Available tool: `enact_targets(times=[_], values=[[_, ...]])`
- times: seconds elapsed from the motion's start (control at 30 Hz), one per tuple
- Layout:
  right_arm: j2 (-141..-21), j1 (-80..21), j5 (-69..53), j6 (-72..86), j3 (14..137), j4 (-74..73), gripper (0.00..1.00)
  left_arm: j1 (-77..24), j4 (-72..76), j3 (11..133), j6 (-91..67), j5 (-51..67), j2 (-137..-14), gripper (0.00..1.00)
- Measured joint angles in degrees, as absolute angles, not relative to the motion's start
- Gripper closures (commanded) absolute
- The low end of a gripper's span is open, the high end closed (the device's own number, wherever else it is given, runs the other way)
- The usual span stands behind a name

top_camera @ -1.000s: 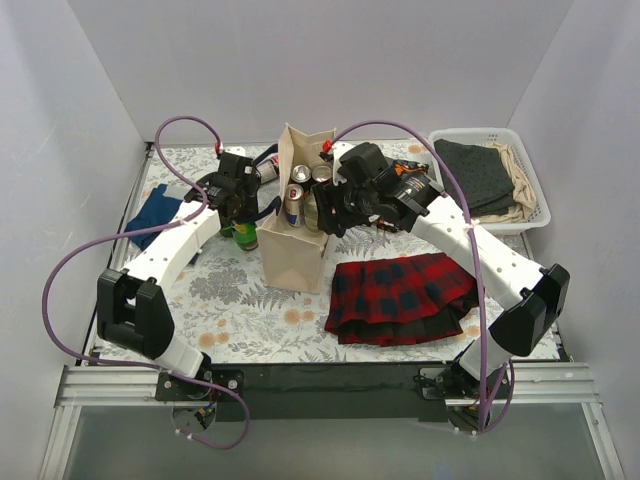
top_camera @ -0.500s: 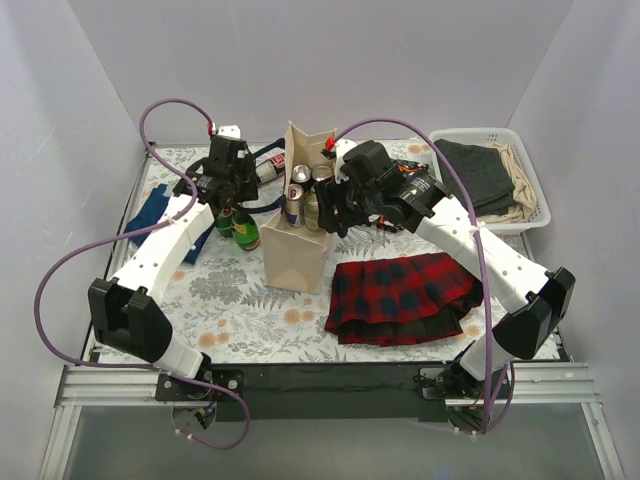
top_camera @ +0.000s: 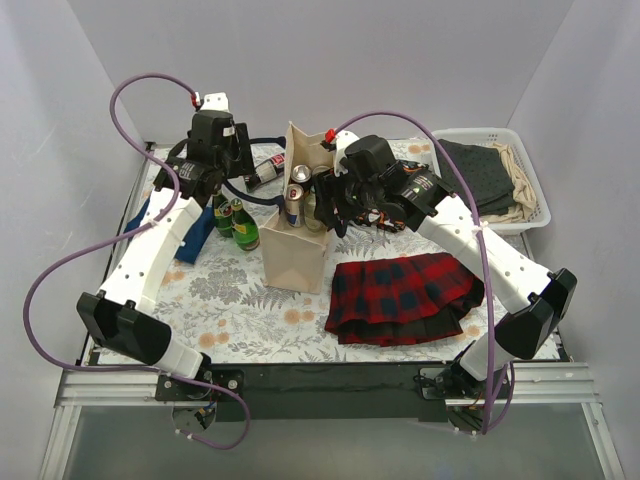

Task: Take the beverage out of the canvas bag
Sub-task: Take out the drink from the canvas bag.

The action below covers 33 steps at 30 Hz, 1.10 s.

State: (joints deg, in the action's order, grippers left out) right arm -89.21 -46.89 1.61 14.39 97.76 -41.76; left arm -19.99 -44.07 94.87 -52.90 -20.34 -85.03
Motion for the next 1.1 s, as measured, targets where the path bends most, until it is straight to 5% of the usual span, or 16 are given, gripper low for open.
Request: enact_targets(times=[0.1, 0.23, 1.1], values=[[-89.2, -46.9, 2.2, 13.8, 97.8, -41.6, 0.27, -20.0, -45.4, 96.7, -52.9, -20.2, -85.7, 0.24], [-89.2, -46.9, 3.3, 13.1, 97.8, -41.3, 0.27, -20.0, -48.0, 100.1, -53.3, -18.9, -87.1, 0.21], [-89.5, -43.2, 7.4, 10.0, 97.8, -40.4, 0.26, -20.0, -47.9, 112.3, -54.6, -12.5, -88.9, 0.16]])
